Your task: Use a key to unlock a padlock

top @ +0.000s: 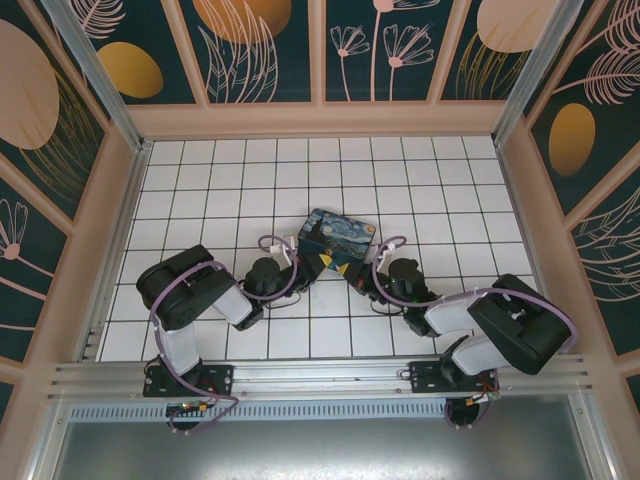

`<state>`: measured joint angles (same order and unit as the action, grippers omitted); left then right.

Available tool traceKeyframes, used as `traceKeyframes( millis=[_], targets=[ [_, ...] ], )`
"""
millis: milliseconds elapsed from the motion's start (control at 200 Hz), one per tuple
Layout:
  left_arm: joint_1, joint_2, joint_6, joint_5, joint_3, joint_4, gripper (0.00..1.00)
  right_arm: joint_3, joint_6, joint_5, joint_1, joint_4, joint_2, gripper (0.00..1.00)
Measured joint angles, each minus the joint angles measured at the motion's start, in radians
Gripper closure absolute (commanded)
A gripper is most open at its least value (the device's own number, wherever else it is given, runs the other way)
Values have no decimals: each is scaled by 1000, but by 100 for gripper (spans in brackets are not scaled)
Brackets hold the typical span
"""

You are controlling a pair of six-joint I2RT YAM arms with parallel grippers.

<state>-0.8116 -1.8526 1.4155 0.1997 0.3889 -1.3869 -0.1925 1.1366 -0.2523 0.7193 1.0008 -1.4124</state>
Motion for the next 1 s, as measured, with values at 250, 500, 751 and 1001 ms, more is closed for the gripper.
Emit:
traceKeyframes(
  millis=[250,500,751,1001],
  targets=[
    [2,18,-1,-2,0,21,100,-8,23,-31,-21,7,-7,100],
    [8,53,-32,-8,0,67,100,-35,22,-90,-54,-13,-11,100],
    [8,54,-34,-19,2,85,100,-39,23,-72,-36,-3,-36,100],
    [10,54,42,-44,2,84,100,-39,46,-31,-19,60,-77,100]
  ],
)
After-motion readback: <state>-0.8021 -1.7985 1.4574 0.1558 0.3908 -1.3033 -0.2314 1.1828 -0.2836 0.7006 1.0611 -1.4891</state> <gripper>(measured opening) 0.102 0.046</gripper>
